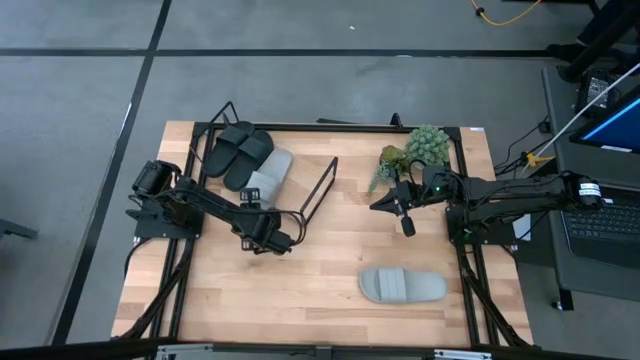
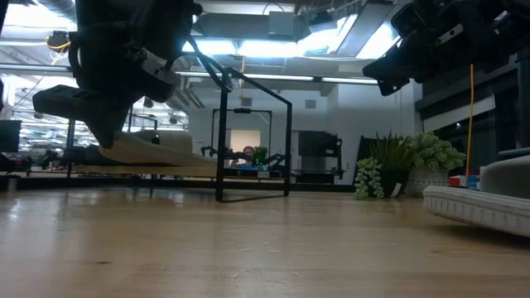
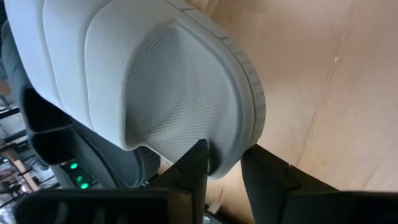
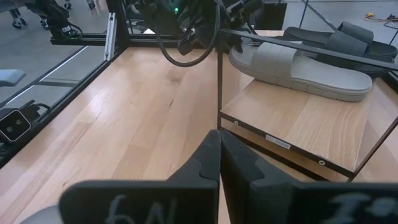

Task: Pick and place slides into the shelf
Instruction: Put the top gray slipper on the shelf

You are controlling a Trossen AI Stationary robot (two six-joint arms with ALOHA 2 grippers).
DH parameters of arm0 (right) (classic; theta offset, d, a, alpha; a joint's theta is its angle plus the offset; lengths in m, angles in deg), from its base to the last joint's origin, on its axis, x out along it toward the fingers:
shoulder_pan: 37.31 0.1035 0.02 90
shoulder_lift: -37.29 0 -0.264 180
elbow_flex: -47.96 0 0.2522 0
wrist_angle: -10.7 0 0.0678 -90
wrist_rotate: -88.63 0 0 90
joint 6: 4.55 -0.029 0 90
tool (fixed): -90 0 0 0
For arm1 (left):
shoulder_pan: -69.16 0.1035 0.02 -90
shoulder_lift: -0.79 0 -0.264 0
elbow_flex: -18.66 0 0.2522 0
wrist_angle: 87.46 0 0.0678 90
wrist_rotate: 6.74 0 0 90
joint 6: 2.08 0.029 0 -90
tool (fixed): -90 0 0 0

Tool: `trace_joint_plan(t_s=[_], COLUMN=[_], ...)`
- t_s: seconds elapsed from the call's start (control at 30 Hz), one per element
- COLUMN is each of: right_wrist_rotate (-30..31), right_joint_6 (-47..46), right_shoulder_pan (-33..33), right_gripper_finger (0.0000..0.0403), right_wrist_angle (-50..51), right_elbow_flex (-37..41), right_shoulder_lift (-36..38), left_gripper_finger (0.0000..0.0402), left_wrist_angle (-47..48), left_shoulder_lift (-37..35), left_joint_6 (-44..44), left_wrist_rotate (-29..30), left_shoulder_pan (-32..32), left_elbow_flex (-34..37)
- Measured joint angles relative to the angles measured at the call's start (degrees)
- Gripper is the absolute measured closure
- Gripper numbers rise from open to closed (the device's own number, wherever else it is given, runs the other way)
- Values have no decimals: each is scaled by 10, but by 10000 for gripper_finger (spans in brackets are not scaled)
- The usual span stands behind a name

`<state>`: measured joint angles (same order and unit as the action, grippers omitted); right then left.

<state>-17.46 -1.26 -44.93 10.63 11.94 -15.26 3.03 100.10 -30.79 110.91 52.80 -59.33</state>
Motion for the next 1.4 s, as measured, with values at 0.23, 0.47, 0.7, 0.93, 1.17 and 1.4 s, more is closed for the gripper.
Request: trace_joint_plan(t_s=[0.23, 0.47, 0.7, 0.93, 1.17, 1.4], right_wrist_rotate=[0, 0, 0, 0, 0, 0], right_joint_6=[0, 0, 0, 0, 0, 0], right_shoulder_pan=[0, 0, 0, 0, 0, 0], right_gripper_finger=[397, 397, 397, 397, 397, 397], right_wrist_angle=[0, 0, 0, 0, 0, 0], right_elbow_flex=[0, 0, 0, 0, 0, 0], right_shoulder_lift=[0, 0, 0, 0, 0, 0], left_gripper_finger=[291, 282, 281, 281, 281, 281], left_wrist_angle=[34, 38, 60, 91, 86, 74], left_shoulder_lift=[0, 0, 0, 0, 0, 0], left_joint_6=[-1, -13, -26, -54, -57, -68], left_wrist_rotate=[3, 3, 4, 12, 30, 32], left_shoulder_pan=[0, 0, 1, 1, 1, 1], left_elbow_flex=[0, 0, 0, 0, 0, 0])
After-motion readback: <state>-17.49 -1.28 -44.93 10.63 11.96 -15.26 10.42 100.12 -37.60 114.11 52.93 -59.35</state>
